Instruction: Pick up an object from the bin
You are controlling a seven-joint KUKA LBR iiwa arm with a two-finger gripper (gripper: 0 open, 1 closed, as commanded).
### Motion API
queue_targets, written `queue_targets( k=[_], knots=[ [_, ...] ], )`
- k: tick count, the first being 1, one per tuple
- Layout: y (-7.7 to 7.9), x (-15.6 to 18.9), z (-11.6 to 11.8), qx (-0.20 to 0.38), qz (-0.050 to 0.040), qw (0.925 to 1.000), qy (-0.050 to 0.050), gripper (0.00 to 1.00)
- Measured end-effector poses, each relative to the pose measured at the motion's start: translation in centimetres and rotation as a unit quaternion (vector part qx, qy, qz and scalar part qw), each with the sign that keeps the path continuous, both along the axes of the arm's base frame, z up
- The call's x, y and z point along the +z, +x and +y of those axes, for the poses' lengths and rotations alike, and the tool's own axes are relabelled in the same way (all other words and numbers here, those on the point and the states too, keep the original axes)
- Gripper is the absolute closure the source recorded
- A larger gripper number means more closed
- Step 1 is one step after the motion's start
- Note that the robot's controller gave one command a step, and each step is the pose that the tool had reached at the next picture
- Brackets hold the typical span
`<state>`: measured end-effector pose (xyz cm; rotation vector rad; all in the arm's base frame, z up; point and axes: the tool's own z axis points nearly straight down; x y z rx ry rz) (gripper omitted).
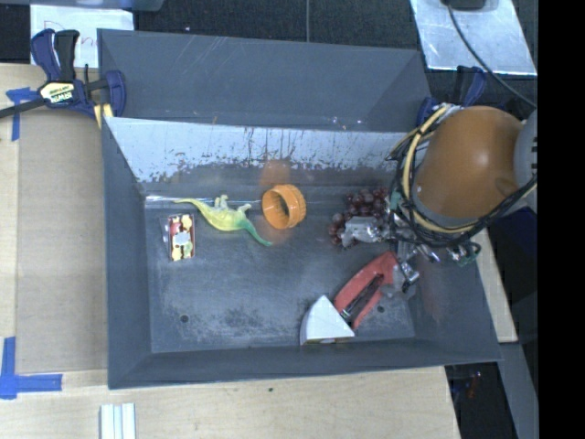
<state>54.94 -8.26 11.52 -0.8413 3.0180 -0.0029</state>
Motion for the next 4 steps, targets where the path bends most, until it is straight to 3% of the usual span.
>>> queue_targets(
  k=[1,2,4],
  knots=[
    [0.59,-3.36,-1.63,0.125,-0.0043,0.9922,-0.003,0.0],
    [0.61,-4.05,-1.67,0.253,-0.0076,0.9674,-0.003,1.0],
    [0.38,-3.18,-1.64,0.253,-0.005,0.9674,-0.002,1.0]
  ],
)
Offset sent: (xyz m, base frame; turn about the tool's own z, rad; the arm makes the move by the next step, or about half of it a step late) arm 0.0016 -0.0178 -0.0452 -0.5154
